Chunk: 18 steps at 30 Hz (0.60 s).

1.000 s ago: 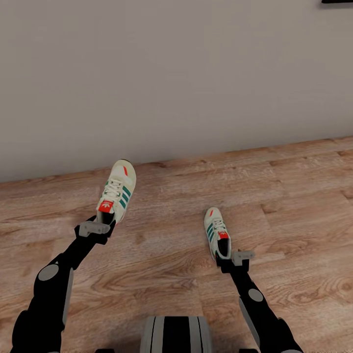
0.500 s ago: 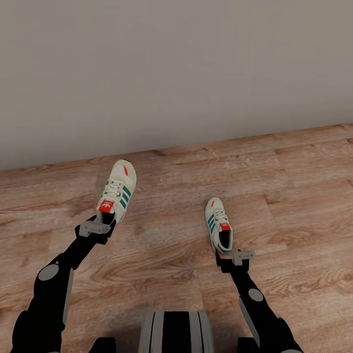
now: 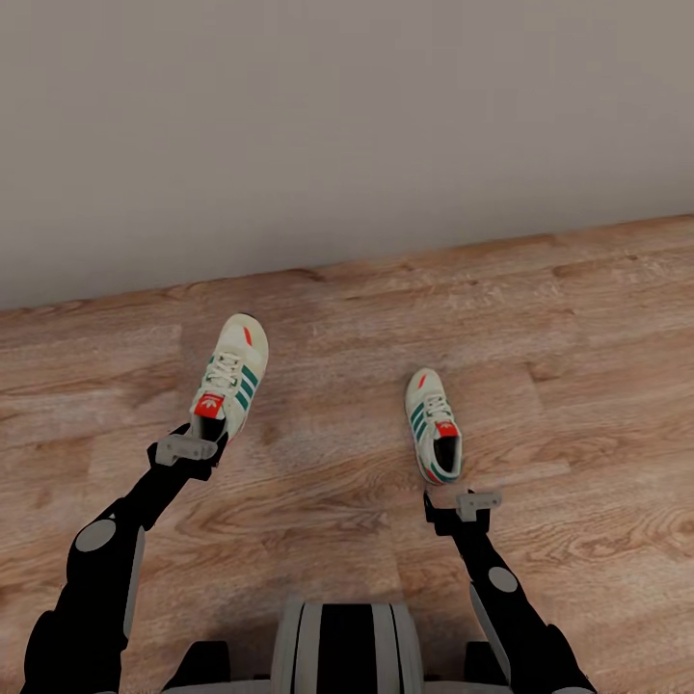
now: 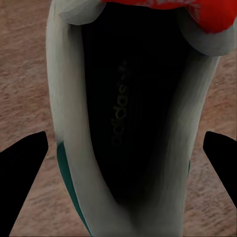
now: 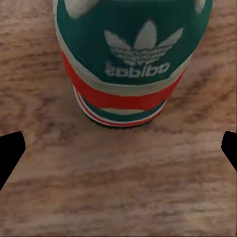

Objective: Pick up the two gym shoes and the two sandals from the corridor floor and place them onto the hallstand (shoe rack) in the corridor, making sure they are on the rack and not on the floor. Arrange them so the two gym shoes are next to each other and the two sandals are next to each other.

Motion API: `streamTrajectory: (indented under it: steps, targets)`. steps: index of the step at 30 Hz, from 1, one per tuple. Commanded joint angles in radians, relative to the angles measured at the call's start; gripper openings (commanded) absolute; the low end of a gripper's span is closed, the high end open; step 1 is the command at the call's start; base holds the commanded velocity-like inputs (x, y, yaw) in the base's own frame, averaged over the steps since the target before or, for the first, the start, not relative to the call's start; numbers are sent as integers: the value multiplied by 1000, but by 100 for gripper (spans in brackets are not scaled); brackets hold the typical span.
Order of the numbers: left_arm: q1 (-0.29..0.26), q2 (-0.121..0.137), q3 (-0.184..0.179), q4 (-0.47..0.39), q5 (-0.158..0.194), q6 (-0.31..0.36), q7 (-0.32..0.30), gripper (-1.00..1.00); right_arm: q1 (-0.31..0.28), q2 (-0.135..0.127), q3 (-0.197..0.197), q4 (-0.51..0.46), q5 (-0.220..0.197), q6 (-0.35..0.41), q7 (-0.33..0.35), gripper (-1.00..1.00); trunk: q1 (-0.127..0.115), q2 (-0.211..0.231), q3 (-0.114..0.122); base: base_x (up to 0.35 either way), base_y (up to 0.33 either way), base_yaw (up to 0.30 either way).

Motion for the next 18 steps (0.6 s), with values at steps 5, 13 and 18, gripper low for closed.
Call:
streamTrajectory:
  steps: [5, 13, 18]
  targets:
    - [0, -1, 0, -2, -1, 5, -9, -100, 0, 0, -2, 0, 10, -3, 1, 100, 0, 0, -11, 0, 0, 0]
    - [1, -1, 1, -2, -1, 5, -8, -100, 0, 0, -2, 0, 10, -4, 1, 100, 0, 0, -13, 0, 0, 0]
    - [1, 0, 2, -2, -1, 6, -8, -100, 0, 0, -2, 0, 10, -4, 1, 100, 0, 0, -14, 30, 0, 0]
